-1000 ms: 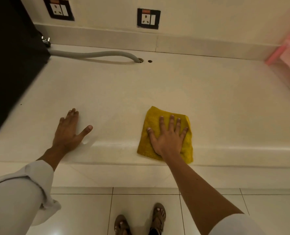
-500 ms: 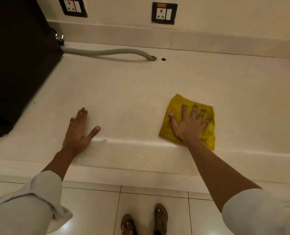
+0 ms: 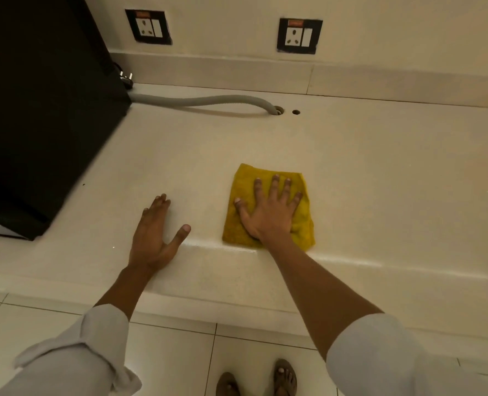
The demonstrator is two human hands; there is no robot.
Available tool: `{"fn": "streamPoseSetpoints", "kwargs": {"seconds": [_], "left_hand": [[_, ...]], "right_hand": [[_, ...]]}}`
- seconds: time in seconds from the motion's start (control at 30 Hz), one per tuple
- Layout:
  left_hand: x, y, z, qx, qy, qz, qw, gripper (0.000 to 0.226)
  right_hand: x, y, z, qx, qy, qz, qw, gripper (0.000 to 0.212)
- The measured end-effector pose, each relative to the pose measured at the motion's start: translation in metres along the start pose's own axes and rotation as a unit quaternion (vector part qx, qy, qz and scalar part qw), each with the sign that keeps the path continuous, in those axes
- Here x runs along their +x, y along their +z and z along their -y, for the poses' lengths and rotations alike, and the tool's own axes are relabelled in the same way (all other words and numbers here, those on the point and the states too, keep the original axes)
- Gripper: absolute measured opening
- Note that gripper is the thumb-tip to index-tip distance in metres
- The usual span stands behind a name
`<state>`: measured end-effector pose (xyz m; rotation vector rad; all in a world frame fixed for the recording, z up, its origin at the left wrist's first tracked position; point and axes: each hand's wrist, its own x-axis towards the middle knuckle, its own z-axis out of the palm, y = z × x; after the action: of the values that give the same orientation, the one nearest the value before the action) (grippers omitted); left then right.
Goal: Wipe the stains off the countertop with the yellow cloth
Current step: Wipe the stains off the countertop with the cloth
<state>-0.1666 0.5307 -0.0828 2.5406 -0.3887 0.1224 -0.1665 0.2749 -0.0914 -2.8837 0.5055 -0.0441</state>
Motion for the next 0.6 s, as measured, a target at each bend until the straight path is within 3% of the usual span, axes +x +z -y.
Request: {"fn": "streamPoseSetpoints", "kwargs": {"seconds": [0.2, 0.37, 0.6], "left_hand": [[-0.003, -0.003, -0.012, 0.048, 0.039, 0.001, 0.998, 0.082], [-0.011, 0.005, -0.061, 0.078, 0.067, -0.024, 0.994, 0.061], [-0.030, 0.030, -0.132, 0.062, 0.069, 0.105, 0.990, 0.060]], "right_hand": [[-0.066, 0.006, 0.033, 0.017, -0.025, -0.007, 1.000, 0.087], [-0.099, 0.004, 0.026, 0.025, -0.031, -0.012, 0.999, 0.084], [-0.124, -0.007, -0.027, 0.029, 0.009, -0.034, 0.999, 0.078]]}}
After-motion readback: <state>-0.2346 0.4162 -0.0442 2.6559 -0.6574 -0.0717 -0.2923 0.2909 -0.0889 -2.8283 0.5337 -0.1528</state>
